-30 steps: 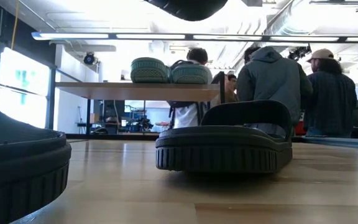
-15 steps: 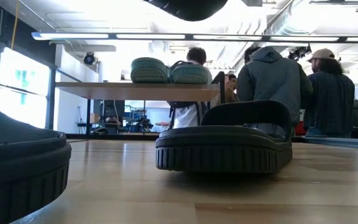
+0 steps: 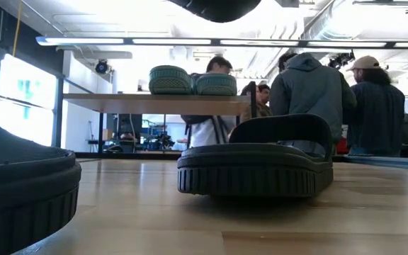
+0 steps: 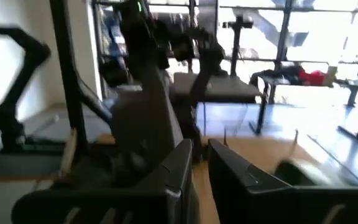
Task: Pick and place slides into the shelf
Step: Put the black slide under the shelf
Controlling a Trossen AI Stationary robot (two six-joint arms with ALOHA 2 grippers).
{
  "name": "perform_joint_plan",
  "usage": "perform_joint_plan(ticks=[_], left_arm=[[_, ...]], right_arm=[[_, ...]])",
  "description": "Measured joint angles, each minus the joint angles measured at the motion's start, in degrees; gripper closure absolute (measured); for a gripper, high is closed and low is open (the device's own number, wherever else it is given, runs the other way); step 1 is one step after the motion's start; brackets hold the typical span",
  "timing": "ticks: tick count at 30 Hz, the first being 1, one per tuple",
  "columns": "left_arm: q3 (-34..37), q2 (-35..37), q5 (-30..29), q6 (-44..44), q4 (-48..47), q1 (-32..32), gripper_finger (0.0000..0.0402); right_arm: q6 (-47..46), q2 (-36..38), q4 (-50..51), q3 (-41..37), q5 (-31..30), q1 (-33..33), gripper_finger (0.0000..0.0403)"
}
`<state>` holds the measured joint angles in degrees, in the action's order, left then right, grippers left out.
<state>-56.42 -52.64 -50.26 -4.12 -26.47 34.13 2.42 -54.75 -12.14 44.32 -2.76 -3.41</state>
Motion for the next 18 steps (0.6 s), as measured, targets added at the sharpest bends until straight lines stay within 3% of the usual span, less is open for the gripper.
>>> perform_joint_plan(ticks=[4,12,18], left_arm=[[0.00,0.01,0.18,-0.03,0.95,0.00,0.0378],[0.00,0.02,-0.24,0.04,1.15,0.00,0.0378],[0.00,0.02,-0.83,0.00,1.11,0.00,0.0378]], right_arm=[[-0.70,0.52,-0.17,-4.42,-4.89,-1.21,0.0333],[-3.61,0.45,-0.59,-6.14,-4.54,-3.03,0.0244],[-3.53,0.45,0.17,-6.14,-4.54,-4.68,0.0225]])
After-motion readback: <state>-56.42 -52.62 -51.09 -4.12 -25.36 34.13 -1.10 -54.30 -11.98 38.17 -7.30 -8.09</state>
